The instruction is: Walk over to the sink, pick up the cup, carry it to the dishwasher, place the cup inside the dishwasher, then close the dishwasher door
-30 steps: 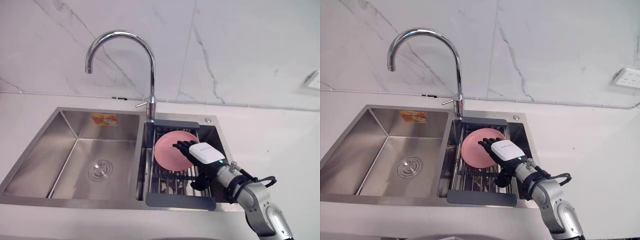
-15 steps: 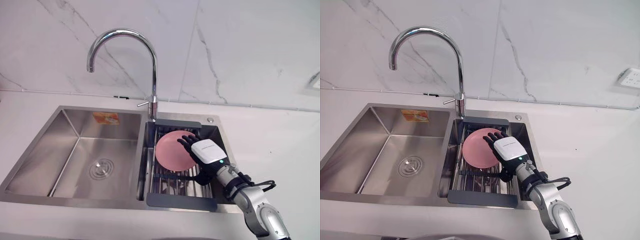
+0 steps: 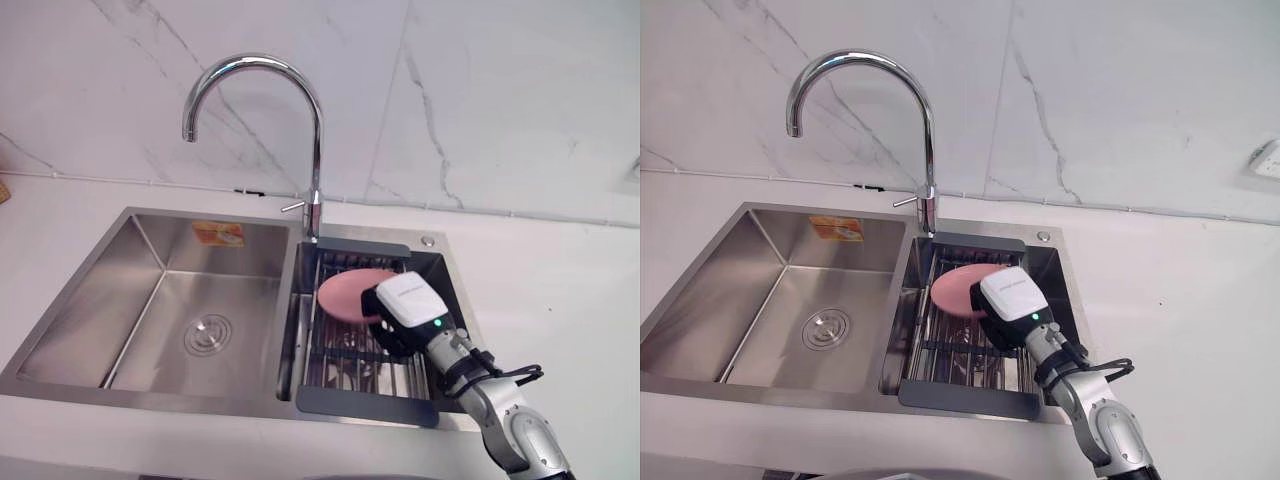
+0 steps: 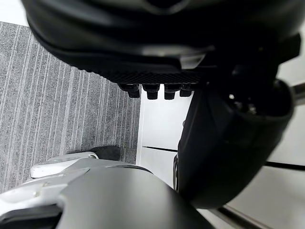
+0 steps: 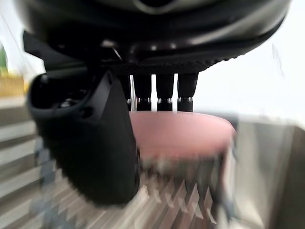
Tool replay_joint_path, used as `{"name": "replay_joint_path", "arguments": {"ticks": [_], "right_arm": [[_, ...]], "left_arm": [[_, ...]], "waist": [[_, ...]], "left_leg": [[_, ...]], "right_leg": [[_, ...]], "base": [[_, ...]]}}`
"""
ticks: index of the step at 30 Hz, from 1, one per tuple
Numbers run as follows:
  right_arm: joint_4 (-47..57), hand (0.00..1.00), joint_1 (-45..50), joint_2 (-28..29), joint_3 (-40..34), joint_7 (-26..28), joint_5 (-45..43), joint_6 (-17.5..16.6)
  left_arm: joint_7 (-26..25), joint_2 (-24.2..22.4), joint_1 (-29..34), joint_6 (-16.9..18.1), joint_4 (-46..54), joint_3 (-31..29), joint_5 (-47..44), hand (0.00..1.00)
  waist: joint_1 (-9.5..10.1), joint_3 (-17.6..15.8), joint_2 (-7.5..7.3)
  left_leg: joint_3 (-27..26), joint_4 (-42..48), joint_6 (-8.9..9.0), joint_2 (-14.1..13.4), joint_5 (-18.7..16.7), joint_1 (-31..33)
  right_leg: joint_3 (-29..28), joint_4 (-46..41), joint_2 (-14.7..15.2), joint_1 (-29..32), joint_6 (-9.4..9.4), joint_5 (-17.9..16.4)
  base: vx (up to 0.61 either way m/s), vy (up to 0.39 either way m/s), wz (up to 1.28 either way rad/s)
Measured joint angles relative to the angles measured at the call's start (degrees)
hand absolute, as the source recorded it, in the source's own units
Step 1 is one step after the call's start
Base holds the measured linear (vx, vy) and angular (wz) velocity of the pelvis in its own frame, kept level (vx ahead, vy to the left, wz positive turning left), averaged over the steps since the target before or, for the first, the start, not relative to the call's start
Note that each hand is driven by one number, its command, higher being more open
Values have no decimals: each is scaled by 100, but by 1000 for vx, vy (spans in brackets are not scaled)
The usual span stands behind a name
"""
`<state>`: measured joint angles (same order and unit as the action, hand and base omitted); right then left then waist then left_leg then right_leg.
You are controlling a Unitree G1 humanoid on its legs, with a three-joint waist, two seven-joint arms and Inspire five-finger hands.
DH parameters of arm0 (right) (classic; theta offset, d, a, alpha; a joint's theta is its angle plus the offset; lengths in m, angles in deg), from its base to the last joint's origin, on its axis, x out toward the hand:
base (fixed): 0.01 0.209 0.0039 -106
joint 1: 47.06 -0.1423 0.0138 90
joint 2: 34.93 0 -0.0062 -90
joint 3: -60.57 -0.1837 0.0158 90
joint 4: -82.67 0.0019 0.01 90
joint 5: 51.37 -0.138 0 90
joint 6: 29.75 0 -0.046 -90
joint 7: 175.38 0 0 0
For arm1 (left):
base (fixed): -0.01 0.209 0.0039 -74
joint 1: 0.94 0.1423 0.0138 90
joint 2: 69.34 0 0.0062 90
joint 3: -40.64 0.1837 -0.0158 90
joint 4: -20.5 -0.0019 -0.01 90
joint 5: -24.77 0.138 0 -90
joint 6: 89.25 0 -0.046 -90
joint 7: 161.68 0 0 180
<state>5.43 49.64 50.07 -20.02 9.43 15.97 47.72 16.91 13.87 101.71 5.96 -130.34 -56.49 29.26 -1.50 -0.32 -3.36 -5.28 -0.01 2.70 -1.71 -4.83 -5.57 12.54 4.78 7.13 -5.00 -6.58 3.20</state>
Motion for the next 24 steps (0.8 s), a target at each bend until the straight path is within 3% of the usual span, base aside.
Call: {"name": "replay_joint_path", "arguments": {"ticks": [8,14,24], "right_arm": [[-322,0,25,-1,112,-707,231,-65],[-328,0,25,-2,106,-743,123,-53],[-43,0,32,-7,-68,-840,-840,-27]], "left_arm": [[-68,-12,-6,79,57,0,0,100],[-84,-9,0,81,68,25,-1,100],[-143,-16,35,139,70,12,-5,100]], "waist": [[56,-123,-2],[53,-124,1],[22,-139,32]], "left_leg": [[21,-12,-19,29,12,1],[32,-12,-18,42,14,1],[12,31,-18,43,13,-42]], "right_leg": [[52,-1,39,-21,-20,-15],[77,-16,54,-22,-50,-35],[31,-41,51,-46,-52,-37]], "base": [[-26,-11,2],[-11,-8,1],[-30,-15,-1]]}}
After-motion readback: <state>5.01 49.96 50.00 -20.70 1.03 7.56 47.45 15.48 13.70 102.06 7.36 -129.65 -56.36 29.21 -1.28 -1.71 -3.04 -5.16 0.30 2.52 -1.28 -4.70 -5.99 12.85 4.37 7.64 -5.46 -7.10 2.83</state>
